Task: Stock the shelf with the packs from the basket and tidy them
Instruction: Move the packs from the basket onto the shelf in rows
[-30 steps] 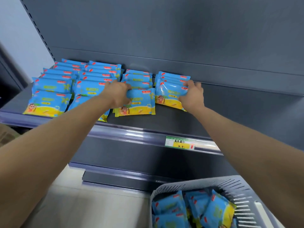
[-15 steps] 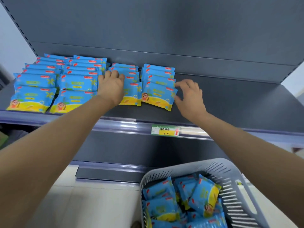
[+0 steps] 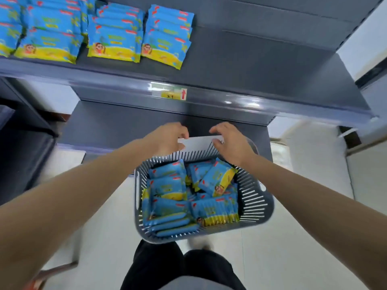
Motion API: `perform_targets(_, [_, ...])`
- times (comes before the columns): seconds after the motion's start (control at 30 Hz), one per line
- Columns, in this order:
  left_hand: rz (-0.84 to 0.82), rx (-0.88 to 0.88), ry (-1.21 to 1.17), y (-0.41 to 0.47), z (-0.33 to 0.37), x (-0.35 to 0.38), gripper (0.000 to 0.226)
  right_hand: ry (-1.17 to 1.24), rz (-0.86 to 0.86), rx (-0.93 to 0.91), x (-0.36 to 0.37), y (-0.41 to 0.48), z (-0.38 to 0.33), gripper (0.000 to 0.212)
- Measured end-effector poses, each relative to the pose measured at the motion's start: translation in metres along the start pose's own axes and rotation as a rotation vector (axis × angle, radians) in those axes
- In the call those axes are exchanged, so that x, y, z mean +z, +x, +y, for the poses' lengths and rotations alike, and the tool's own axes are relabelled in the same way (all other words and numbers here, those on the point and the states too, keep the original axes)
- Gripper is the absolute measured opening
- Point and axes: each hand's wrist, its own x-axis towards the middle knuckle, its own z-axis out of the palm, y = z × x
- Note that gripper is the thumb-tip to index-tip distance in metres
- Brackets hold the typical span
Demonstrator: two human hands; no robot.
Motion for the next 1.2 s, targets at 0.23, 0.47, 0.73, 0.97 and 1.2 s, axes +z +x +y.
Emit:
perform_targets(0.23, [-0.299, -0.321, 0.109, -0.015, -0.026, 0.087, 0.051, -0.173, -0.416, 0.044, 0.039, -0.013, 0.049, 0.044])
perform_targets(0.47, [-0.422, -0.399, 0.175, -0.012, -0.034, 0.126, 0.067, -0.307, -0.738, 0.151, 0.063, -0.008, 0.073, 0.073])
perform_targets(0.73, [-0.425, -0.413, 0.254, -0.008, -0.026, 0.122, 0.044, -0.221, -0.864, 0.219, 0.087, -0.002, 0.084, 0.095])
perform_targets(0.97, [-0.282, -0.316, 0.207, 0.002, -0.010, 0.085, 0.034, -0.272, -0.779, 0.171, 0.080, 0.005, 0.084, 0.084])
perform_targets(1.2, [-0.198, -0.235, 0.169, 0.001, 0.020, 0.020, 0.026, -0.265, -0.733, 0.096, 0.021, 0.011, 0.048, 0.054])
